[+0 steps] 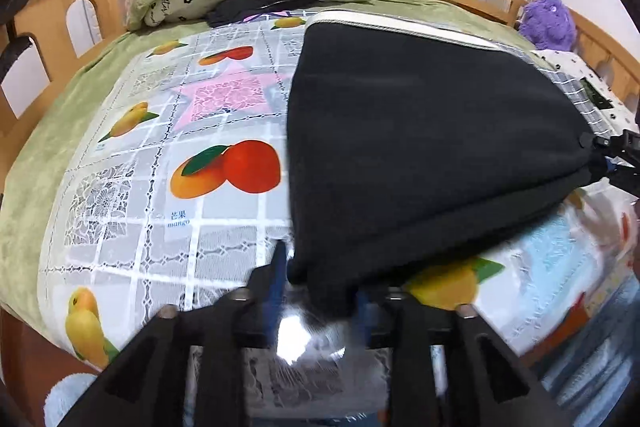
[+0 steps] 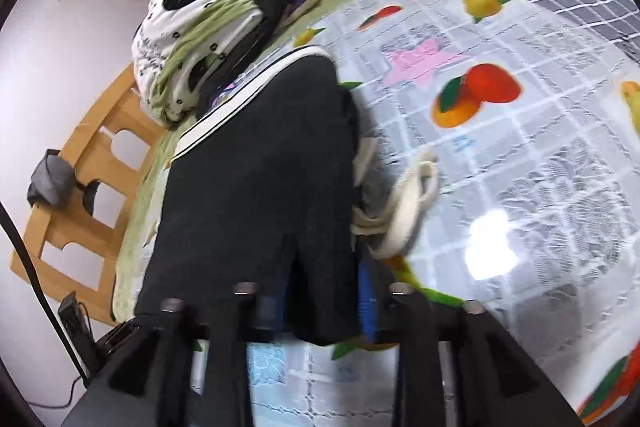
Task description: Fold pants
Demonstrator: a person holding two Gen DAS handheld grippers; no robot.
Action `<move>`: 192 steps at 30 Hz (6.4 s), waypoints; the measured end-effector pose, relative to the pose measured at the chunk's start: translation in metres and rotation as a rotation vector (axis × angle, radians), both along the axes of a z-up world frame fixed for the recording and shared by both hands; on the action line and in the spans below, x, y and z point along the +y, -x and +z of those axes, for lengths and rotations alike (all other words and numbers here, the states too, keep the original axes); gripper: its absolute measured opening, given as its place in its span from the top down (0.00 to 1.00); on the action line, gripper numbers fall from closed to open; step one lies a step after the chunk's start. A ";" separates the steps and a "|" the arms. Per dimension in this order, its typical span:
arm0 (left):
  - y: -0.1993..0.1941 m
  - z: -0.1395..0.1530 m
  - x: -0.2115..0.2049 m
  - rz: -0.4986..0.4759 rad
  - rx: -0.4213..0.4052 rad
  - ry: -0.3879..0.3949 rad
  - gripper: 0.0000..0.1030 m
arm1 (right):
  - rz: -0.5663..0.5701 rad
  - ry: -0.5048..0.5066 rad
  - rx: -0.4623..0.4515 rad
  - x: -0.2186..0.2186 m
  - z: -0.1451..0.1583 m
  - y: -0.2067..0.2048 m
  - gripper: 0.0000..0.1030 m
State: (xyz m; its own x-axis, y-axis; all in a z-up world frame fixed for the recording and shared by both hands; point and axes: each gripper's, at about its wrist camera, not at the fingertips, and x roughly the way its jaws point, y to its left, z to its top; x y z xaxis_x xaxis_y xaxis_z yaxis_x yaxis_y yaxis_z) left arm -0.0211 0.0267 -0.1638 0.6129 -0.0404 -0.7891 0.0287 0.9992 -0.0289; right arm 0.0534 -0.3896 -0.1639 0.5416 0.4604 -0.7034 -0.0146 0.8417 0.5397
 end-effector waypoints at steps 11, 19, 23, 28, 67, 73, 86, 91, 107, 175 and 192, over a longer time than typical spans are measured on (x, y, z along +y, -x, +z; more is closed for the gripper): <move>-0.005 0.072 0.000 -0.081 -0.178 0.066 0.55 | 0.016 0.180 -0.271 0.007 0.068 0.022 0.63; -0.038 -0.001 -0.016 -0.061 -0.035 0.056 0.54 | 0.101 0.325 -0.084 0.027 0.001 -0.001 0.68; -0.041 0.019 -0.008 -0.084 -0.001 0.102 0.53 | 0.108 0.314 -0.089 0.018 0.017 0.003 0.67; -0.082 0.043 0.010 -0.048 0.000 0.181 0.48 | 0.058 0.262 -0.160 0.007 0.051 -0.029 0.60; -0.283 0.032 -0.002 0.002 -0.001 0.166 0.90 | 0.117 0.270 -0.055 0.029 0.019 -0.202 0.90; -0.276 0.032 0.016 0.031 -0.051 0.174 0.98 | 0.109 0.370 -0.049 0.039 0.007 -0.213 1.00; -0.235 0.021 0.001 0.002 0.026 0.150 0.57 | 0.055 0.153 -0.031 0.005 0.011 -0.155 0.49; -0.239 0.004 0.013 0.015 0.050 0.259 0.77 | 0.066 0.166 -0.031 0.022 0.004 -0.159 0.81; -0.222 0.026 0.008 0.021 0.027 0.216 0.49 | 0.005 0.140 -0.010 0.002 0.013 -0.151 0.68; -0.005 -0.015 0.043 0.131 0.087 0.429 0.69 | 0.162 0.392 -0.089 0.043 0.011 0.011 0.50; -0.033 0.064 -0.003 -0.056 -0.110 0.152 0.53 | 0.130 0.346 -0.118 0.041 0.019 -0.001 0.50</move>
